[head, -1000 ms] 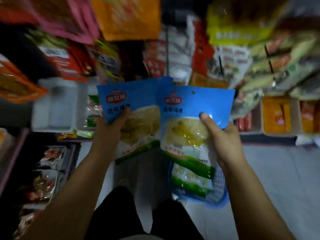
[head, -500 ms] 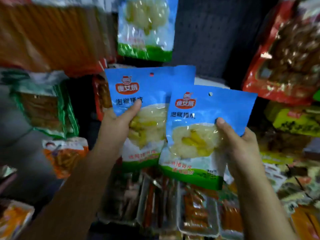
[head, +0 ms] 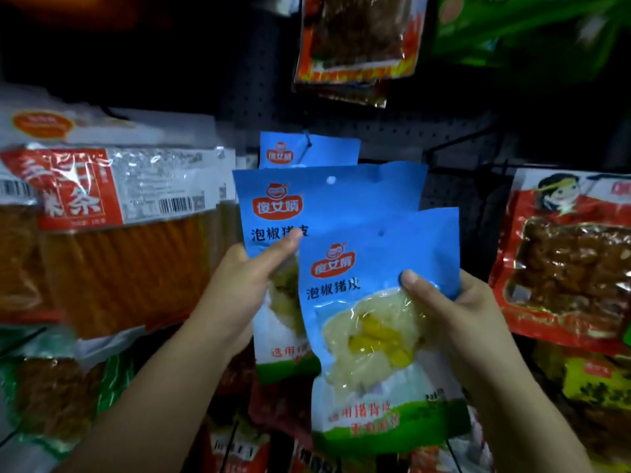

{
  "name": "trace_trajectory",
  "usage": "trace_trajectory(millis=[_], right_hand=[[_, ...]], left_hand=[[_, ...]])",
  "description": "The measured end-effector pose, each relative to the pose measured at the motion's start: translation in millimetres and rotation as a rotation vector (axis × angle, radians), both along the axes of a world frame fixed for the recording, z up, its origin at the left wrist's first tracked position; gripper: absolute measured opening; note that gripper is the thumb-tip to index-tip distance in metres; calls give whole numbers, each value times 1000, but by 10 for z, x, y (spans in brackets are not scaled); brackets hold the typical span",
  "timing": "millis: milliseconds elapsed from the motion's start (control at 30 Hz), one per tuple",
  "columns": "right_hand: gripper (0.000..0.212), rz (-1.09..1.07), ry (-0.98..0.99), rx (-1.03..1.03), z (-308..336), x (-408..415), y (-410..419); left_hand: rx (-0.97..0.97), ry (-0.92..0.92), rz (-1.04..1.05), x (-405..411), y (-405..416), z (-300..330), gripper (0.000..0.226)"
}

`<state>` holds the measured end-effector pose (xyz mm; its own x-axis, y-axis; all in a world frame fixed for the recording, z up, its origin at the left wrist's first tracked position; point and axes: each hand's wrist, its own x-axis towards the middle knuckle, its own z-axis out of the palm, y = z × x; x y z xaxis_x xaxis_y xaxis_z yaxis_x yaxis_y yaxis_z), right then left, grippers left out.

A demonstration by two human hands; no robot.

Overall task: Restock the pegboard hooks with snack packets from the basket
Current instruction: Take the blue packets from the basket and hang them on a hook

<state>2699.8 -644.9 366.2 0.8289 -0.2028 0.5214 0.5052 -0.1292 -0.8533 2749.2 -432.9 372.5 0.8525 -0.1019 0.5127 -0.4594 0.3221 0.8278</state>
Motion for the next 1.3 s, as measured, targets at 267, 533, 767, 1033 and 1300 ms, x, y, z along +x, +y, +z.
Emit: trace_trajectory(millis=[267,533,767,1033,1300], right_hand=[[6,-58,-95,-67,132,243,126],[24,-31,-178,-40,276,264,262],[26,13,-166,8,265,276,322],[31,48,-151,36,229,263,372],[27,67,-127,62,193,378,355]], left_hand=[[16,-327,336,62,193,754,9],[86,-420,482,21,193,1125,11],[165,-312,527,47,208,1238,18],[233,-276,509,13,228,1288,11],[257,-283,516,78,228,1298,12]])
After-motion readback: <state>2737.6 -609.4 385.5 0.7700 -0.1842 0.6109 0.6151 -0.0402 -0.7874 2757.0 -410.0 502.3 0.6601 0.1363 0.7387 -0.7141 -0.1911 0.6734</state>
